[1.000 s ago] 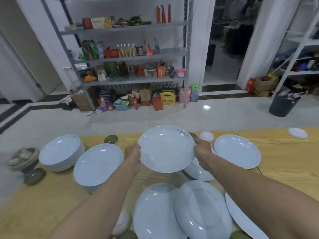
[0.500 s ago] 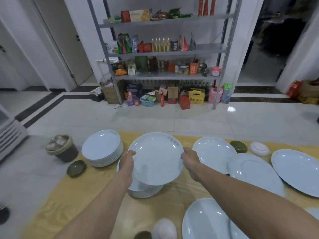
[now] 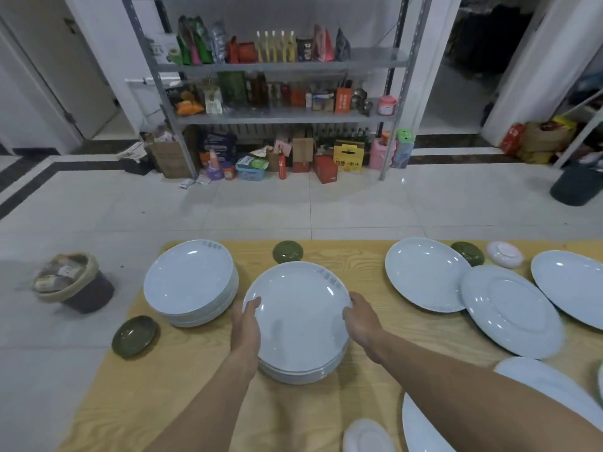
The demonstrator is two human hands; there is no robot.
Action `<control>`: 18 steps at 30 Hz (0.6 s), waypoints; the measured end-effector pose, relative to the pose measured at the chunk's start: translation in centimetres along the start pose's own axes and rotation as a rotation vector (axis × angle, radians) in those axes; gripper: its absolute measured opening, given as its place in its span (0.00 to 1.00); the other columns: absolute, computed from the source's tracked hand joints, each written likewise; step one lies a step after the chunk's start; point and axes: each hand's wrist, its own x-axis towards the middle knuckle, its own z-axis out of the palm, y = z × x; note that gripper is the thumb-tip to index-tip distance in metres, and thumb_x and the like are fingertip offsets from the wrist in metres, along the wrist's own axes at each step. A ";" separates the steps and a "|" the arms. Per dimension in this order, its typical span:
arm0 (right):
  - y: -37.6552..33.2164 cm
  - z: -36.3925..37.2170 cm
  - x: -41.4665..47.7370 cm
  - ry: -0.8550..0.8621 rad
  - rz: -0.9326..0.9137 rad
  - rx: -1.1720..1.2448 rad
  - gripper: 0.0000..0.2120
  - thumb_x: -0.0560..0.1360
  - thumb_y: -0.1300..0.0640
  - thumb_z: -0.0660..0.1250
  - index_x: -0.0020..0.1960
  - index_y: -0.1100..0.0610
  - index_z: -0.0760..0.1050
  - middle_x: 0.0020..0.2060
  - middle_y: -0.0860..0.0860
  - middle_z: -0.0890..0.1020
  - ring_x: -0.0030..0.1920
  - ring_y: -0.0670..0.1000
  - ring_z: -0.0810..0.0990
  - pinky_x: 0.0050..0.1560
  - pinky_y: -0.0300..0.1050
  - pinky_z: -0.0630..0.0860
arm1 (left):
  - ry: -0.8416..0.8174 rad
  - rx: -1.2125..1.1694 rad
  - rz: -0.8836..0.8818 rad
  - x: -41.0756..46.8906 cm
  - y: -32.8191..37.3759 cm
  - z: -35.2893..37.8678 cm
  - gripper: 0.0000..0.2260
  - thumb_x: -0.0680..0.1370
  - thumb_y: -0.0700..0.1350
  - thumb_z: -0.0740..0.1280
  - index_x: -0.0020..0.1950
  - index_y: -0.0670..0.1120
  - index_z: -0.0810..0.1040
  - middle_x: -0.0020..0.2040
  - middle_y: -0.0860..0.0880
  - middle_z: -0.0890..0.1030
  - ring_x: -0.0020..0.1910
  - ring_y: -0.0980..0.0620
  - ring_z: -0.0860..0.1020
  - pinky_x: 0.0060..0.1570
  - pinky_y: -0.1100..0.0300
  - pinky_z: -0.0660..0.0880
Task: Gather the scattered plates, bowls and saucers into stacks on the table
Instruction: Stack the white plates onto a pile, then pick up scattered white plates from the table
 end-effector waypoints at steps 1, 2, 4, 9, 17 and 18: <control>0.0 0.0 0.0 -0.014 0.003 -0.018 0.23 0.78 0.60 0.53 0.72 0.51 0.65 0.60 0.50 0.75 0.57 0.53 0.75 0.57 0.49 0.75 | -0.003 0.028 0.000 0.2 -0.2 0.0 0.25 0.75 0.56 0.65 0.71 0.52 0.67 0.66 0.49 0.74 0.63 0.45 0.73 0.66 0.45 0.69; 0.0 -0.1 0.1 -0.030 0.001 -0.051 0.23 0.78 0.59 0.54 0.73 0.51 0.64 0.60 0.50 0.75 0.57 0.53 0.75 0.56 0.49 0.75 | 0.000 0.078 0.013 0.4 -0.3 0.0 0.26 0.75 0.57 0.65 0.72 0.52 0.67 0.67 0.50 0.74 0.64 0.44 0.72 0.66 0.45 0.69; -0.3 -0.6 -0.2 -0.064 -0.040 -0.153 0.23 0.78 0.57 0.57 0.73 0.52 0.63 0.60 0.51 0.75 0.57 0.54 0.75 0.56 0.48 0.74 | 0.049 0.299 0.088 0.5 -0.1 0.1 0.26 0.76 0.56 0.65 0.72 0.50 0.66 0.69 0.49 0.71 0.66 0.44 0.70 0.67 0.46 0.68; -0.5 -4.5 -1.5 -0.051 -0.261 -0.831 0.35 0.80 0.43 0.57 0.80 0.52 0.47 0.79 0.52 0.54 0.78 0.54 0.55 0.75 0.57 0.56 | 0.010 1.127 0.529 -1.3 1.9 3.2 0.32 0.79 0.58 0.59 0.79 0.50 0.52 0.80 0.49 0.52 0.79 0.46 0.50 0.76 0.48 0.53; 2.0 -18.9 -4.6 0.271 -0.346 -1.373 0.37 0.70 0.34 0.50 0.71 0.52 0.73 0.68 0.62 0.74 0.63 0.65 0.78 0.55 0.71 0.74 | -0.354 1.387 0.981 -10.6 4.9 17.6 0.34 0.80 0.62 0.55 0.80 0.57 0.41 0.79 0.51 0.36 0.78 0.45 0.35 0.76 0.47 0.39; 3.0 -21.3 -4.7 0.307 -0.314 -1.384 0.36 0.69 0.34 0.51 0.67 0.53 0.76 0.64 0.62 0.78 0.58 0.64 0.80 0.51 0.70 0.76 | -0.388 1.389 1.024 -12.0 4.9 19.6 0.34 0.80 0.62 0.54 0.80 0.57 0.40 0.79 0.51 0.36 0.78 0.44 0.35 0.76 0.46 0.39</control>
